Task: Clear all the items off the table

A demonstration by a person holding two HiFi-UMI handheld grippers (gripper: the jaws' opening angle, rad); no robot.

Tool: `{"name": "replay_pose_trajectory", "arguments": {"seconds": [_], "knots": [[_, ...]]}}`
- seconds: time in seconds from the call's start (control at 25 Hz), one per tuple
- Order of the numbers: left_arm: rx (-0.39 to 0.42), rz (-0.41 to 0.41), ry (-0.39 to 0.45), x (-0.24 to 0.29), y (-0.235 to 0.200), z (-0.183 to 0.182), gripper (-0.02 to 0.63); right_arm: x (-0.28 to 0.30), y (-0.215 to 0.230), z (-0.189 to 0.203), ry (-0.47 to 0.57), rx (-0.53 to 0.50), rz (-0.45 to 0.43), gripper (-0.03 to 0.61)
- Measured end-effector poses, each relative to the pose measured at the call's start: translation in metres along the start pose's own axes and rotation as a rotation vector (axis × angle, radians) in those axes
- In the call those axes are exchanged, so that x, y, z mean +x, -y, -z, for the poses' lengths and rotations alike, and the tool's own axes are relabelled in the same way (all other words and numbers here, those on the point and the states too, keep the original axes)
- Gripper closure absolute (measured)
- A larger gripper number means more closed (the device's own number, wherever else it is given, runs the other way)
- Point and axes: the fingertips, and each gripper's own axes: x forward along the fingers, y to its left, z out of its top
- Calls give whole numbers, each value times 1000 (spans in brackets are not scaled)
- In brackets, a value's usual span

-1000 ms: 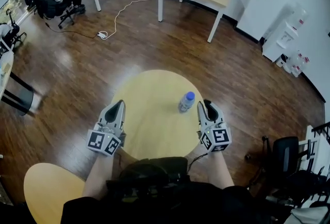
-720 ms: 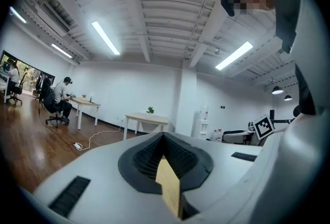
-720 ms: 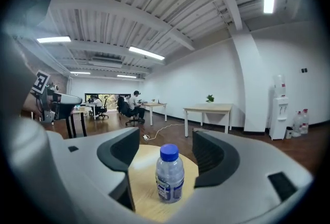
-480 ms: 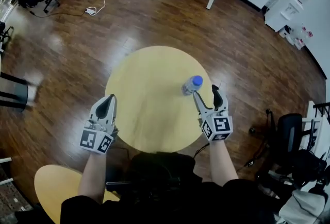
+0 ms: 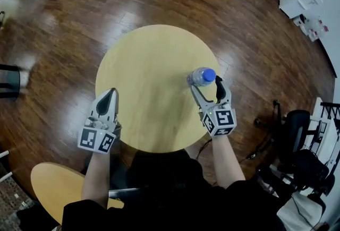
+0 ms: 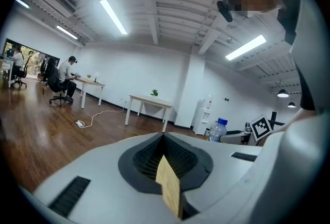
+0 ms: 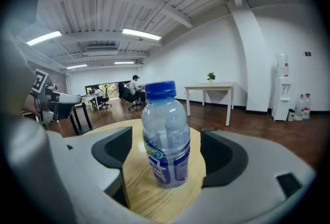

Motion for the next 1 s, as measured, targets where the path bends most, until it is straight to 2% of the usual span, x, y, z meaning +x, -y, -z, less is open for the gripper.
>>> {"name": "replay_pose_trajectory", "arguments": {"seconds": [0.28,0.32,0.36,0.84,0.88,1.0], "knots": [[-30,-16,-30,9,-13,16,612,26,-1,20,-30,13,-10,155],[-33,-15,-34,10,-15,17,612,30,-1,23,-36,21,-11,94],[-36,-12,-39,12,-16,18,612,32,-1,24,-41,27,-11,86],[-64,45,-91,27,-12,39,612,54,-1,32,-67,20,3,87],[-60,46,-93,26,-12,38,612,55,-1,33,-67,22,3,89],[-57,39,-94,20,-16,38,612,57,3,34,-69,38,39,189]]}}
